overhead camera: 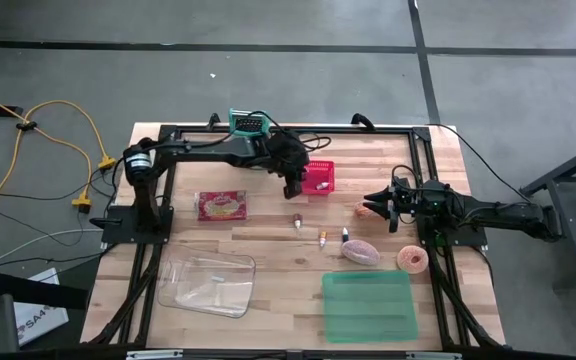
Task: Pick & Place Food Item
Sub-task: Put the food coloring into the red bin
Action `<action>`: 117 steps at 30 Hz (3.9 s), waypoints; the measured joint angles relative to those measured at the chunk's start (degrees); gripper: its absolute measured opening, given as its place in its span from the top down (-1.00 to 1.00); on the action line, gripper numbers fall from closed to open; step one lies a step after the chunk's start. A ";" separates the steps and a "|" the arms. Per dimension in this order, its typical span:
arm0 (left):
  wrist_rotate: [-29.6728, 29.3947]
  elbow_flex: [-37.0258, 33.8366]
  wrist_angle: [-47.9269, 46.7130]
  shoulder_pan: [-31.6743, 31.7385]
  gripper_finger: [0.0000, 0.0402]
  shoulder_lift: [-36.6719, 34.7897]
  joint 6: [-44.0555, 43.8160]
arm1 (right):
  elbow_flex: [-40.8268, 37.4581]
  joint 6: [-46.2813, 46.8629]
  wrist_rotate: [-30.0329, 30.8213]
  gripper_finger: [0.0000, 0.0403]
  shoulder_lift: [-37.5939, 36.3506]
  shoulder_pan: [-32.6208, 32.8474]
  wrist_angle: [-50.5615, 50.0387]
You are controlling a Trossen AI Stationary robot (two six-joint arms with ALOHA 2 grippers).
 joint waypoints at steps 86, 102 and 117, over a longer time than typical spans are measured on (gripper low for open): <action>-0.80 0.46 -8.43 -10.63 0.38 9.55 -78.43 | 0.00 0.00 0.02 0.43 0.02 -0.02 0.17; 0.11 0.55 -8.08 -10.35 0.38 9.55 -77.94 | 0.00 0.02 0.00 0.43 0.02 0.00 0.26; -0.41 2.23 -10.34 -10.35 0.38 9.70 -76.93 | -0.01 0.01 -0.02 0.43 0.01 0.00 0.26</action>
